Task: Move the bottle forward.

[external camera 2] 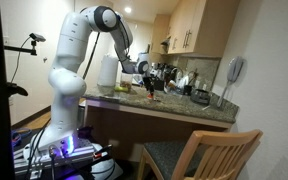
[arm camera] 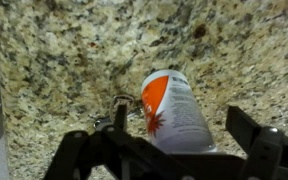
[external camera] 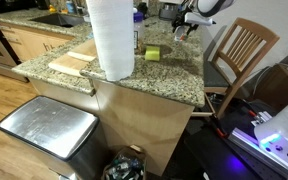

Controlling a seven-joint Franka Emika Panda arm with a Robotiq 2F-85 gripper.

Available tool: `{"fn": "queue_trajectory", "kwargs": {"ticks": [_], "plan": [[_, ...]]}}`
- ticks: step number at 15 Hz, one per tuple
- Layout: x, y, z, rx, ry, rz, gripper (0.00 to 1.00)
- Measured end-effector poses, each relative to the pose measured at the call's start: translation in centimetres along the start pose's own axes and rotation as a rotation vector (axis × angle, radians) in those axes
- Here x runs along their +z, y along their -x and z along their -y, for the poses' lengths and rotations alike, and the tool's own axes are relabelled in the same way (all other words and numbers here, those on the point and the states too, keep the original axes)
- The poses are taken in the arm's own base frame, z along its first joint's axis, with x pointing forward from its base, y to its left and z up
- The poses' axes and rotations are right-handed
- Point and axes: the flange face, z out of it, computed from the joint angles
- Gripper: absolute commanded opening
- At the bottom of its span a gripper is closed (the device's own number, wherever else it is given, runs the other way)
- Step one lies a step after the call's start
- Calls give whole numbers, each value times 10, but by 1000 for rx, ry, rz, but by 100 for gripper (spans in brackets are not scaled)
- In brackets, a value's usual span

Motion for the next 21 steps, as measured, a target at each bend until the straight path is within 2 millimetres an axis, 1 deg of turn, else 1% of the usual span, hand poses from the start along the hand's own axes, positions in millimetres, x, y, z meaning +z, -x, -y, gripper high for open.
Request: {"fn": "queue_trajectory", "kwargs": {"ticks": [3, 9, 15, 16, 17, 18, 19, 21], "plan": [[0, 0, 0, 0, 0, -3, 100], [9, 4, -1, 6, 21, -2, 100], [5, -2, -4, -3, 41, -87, 100], [5, -2, -5, 1, 44, -94, 98], [5, -2, -5, 3, 43, -96, 74], [5, -2, -5, 3, 43, -96, 73], [5, -2, -4, 4, 43, -95, 68], [5, -2, -4, 5, 41, -94, 50]]}}
